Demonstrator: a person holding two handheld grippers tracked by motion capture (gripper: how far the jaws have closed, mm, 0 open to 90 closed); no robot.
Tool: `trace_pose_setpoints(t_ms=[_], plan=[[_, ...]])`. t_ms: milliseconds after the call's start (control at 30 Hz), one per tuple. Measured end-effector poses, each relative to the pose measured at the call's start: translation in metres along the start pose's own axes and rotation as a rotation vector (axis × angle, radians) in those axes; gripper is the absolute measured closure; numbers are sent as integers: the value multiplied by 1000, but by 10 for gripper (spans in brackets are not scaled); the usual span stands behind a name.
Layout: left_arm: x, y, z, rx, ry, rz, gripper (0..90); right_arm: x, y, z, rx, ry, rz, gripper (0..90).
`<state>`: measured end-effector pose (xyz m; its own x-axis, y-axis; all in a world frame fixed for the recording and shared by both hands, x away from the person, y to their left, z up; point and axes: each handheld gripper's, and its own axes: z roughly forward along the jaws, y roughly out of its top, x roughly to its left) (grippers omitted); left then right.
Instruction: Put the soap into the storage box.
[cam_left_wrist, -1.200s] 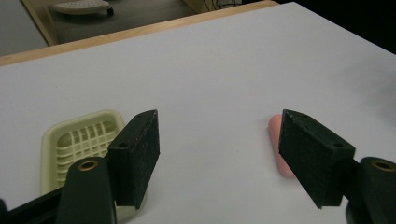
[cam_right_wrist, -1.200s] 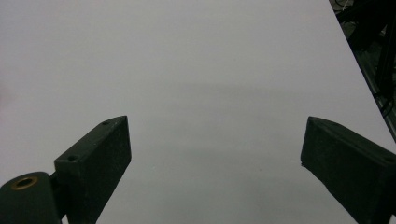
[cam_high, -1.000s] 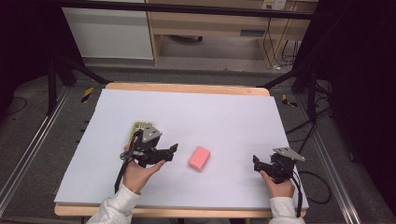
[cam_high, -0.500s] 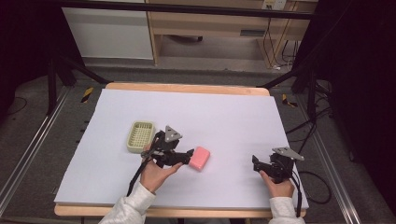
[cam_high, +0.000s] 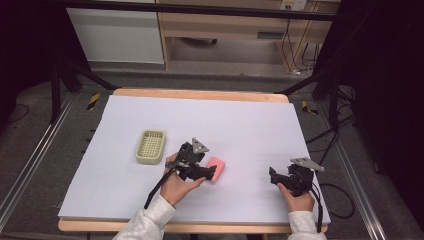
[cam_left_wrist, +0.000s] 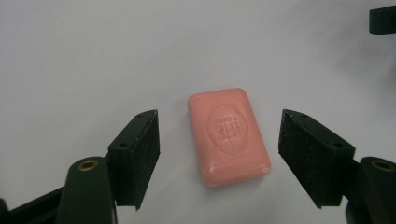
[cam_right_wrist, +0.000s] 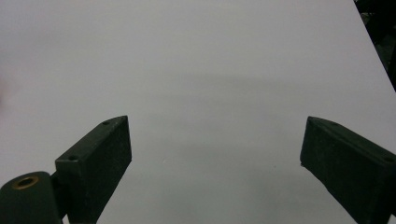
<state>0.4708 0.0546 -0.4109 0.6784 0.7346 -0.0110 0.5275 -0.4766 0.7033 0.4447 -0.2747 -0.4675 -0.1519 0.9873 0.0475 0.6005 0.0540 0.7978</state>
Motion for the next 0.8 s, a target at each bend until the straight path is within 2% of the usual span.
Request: trace_pose_setpoints(t_ms=[367, 633, 800], plan=[[-9, 4, 21, 83, -16, 16, 254, 0, 0, -1, 4, 3, 0, 92], [-9, 4, 35, 130, 3, -2, 242, 0, 0, 1, 13, 6, 1, 95], [-8, 4, 43, 140, 3, -15, 247, 0, 0, 1, 21, 11, 1, 99]])
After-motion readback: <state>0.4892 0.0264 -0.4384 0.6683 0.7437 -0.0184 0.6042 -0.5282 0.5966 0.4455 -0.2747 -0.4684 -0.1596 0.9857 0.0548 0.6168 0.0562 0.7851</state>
